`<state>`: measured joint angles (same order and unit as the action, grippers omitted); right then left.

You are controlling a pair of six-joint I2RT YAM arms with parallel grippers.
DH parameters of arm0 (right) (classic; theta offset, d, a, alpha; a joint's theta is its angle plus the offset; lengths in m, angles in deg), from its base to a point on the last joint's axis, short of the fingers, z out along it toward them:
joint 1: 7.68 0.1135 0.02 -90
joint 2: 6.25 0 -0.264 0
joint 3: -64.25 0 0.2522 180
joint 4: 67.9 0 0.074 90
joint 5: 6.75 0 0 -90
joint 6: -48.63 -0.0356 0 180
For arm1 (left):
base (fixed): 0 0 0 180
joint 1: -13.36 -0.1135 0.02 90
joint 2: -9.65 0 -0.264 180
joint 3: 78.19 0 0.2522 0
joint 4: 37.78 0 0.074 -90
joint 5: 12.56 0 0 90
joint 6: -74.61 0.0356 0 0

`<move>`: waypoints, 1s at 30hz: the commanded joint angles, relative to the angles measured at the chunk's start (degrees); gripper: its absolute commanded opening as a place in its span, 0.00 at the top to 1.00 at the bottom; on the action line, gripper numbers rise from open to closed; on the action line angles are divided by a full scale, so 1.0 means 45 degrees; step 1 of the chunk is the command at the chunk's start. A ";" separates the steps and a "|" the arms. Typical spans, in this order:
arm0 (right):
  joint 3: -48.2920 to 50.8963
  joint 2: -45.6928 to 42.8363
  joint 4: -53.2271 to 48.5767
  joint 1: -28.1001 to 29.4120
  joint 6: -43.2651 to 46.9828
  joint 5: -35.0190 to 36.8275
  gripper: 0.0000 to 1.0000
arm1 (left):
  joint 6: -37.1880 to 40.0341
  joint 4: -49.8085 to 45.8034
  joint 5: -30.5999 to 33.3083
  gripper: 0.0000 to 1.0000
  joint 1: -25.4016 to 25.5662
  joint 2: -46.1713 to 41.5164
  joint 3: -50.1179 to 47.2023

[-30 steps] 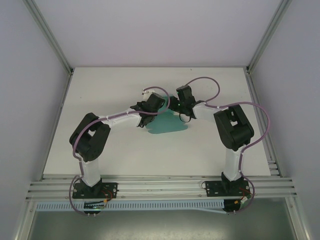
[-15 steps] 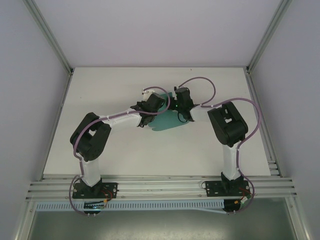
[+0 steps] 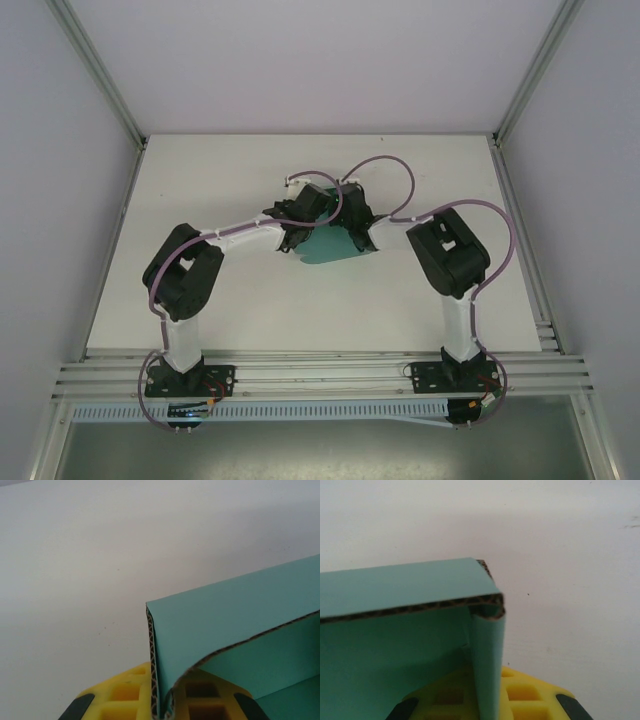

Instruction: Assemble paper box

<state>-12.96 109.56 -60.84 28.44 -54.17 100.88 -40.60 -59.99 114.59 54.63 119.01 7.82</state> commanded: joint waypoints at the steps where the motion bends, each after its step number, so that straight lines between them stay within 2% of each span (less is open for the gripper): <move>1: 0.1041 0.0232 -0.1625 0.0176 0.1668 0.3195 1.00 | -0.0001 -0.0965 -0.0436 1.00 0.0381 -0.0031 0.0312; 4: 0.0679 0.0265 -0.2555 0.0179 0.1654 0.3758 1.00 | -0.0127 -0.1015 -0.0537 1.00 0.0394 -0.0098 0.0293; 5: 0.0552 0.0228 -0.3018 0.0143 0.1008 0.3884 1.00 | -0.0179 -0.0951 -0.0649 1.00 0.0391 -0.0143 0.0262; 7: 0.0309 0.0064 -0.3820 -0.0065 -0.0728 0.3435 1.00 | -0.0289 -0.0726 -0.0809 1.00 0.0390 -0.0209 0.0138; 9: 0.0336 -0.0306 -0.4293 -0.0326 -0.3316 0.3141 1.00 | -0.0449 -0.0733 -0.1031 1.00 0.0396 -0.0203 0.0138; 12: 0.0214 -0.0729 -0.4929 -0.0312 -0.6626 0.3519 1.00 | -0.0575 -0.0750 -0.1149 1.00 0.0398 -0.0087 0.0172; 14: -0.0140 -0.0702 -0.5537 -0.0318 -0.7998 0.3502 1.00 | -0.0586 -0.0721 -0.1308 1.00 0.0422 0.0004 0.0229; 17: -0.0873 -0.0343 -0.6519 -0.0365 -0.8906 0.3514 1.00 | -0.0631 -0.0706 -0.1270 1.00 0.0437 0.0017 0.0146; 20: -0.1037 -0.0062 -0.6122 -0.0432 -0.8270 0.3452 1.00 | -0.0631 -0.0642 -0.1259 1.00 0.0453 -0.0068 0.0000; 21: -0.0891 -0.0024 -0.5450 -0.0395 -0.7388 0.3447 0.93 | -0.0616 -0.0661 -0.1262 1.00 0.0471 -0.0092 -0.0034; 23: -0.0667 0.0046 -0.4459 -0.0336 -0.5675 0.3467 0.89 | -0.0511 -0.0686 -0.1298 1.00 0.0456 -0.0065 -0.0026; 25: -0.0068 0.0000 -0.2964 -0.0385 -0.3591 0.2656 0.93 | -0.0450 -0.0709 -0.1234 1.00 0.0457 -0.0042 0.0000; 28: 0.1122 -0.0403 -0.1105 -0.0533 -0.2416 0.1190 0.93 | -0.0535 -0.0759 -0.1231 1.00 0.0457 0.0010 0.0020; 30: 0.1772 -0.0639 -0.0183 -0.0679 -0.2163 0.0455 0.89 | -0.0602 -0.0711 -0.1343 1.00 0.0456 0.0010 0.0008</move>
<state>-9.61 105.12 -67.05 28.64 -67.79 105.49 -41.82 -59.36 109.61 55.75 119.23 8.35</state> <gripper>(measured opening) 0.099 0.079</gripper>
